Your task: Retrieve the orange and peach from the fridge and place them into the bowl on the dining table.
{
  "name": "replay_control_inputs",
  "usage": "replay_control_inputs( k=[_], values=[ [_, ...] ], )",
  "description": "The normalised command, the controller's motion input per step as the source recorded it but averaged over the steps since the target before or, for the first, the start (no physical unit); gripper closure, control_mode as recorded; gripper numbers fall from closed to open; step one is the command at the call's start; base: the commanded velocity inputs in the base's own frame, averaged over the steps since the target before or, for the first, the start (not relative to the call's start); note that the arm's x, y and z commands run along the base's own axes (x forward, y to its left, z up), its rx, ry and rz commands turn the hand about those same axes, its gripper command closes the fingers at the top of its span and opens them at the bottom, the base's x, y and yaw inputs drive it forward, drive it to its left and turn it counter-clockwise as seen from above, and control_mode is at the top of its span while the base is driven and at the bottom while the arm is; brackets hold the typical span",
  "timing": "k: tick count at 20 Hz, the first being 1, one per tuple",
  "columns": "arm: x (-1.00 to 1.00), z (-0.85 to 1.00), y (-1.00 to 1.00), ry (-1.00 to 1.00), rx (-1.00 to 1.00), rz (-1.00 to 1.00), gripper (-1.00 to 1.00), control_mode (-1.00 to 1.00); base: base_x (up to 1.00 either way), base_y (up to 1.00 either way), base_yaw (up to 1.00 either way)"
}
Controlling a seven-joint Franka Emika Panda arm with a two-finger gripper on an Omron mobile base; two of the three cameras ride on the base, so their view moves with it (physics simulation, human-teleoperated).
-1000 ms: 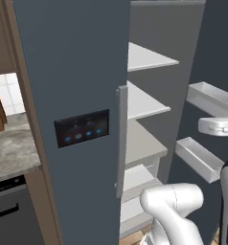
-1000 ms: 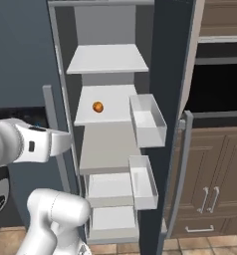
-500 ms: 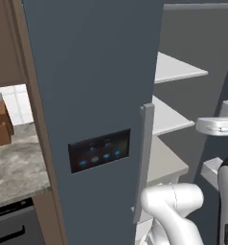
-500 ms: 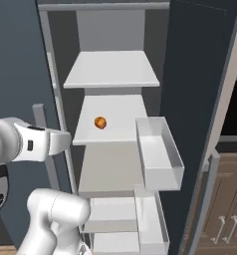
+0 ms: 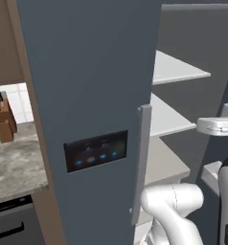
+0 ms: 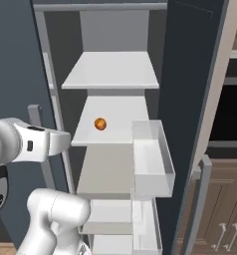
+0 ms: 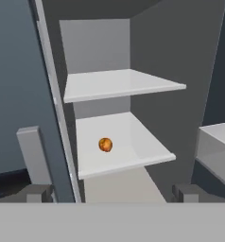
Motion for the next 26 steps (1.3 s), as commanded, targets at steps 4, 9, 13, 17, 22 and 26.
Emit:
replay_control_inputs(
  k=[4, 9, 13, 17, 22, 26],
  values=[
    [0.00, 0.00, 0.00, 0.00, 0.00, 0.00, -1.00, 1.00, 0.43, -0.34, 0.11],
    [0.00, 0.00, 0.00, 0.00, 0.00, 0.00, -1.00, 1.00, 0.57, -0.20, 0.13],
    [0.00, 0.00, 0.00, 0.00, 0.00, 0.00, -1.00, 1.00, 0.73, -0.03, 0.15],
    [0.00, 0.00, 0.00, 0.00, 0.00, 0.00, -1.00, 1.00, 0.67, -0.12, 0.18],
    [0.00, 0.00, 0.00, 0.00, 0.00, 0.00, -1.00, 1.00, 0.63, -0.13, 0.17],
    [0.00, 0.00, 0.00, 0.00, 0.00, 0.00, -1.00, 1.00, 0.62, -0.13, 0.16]
  ],
)
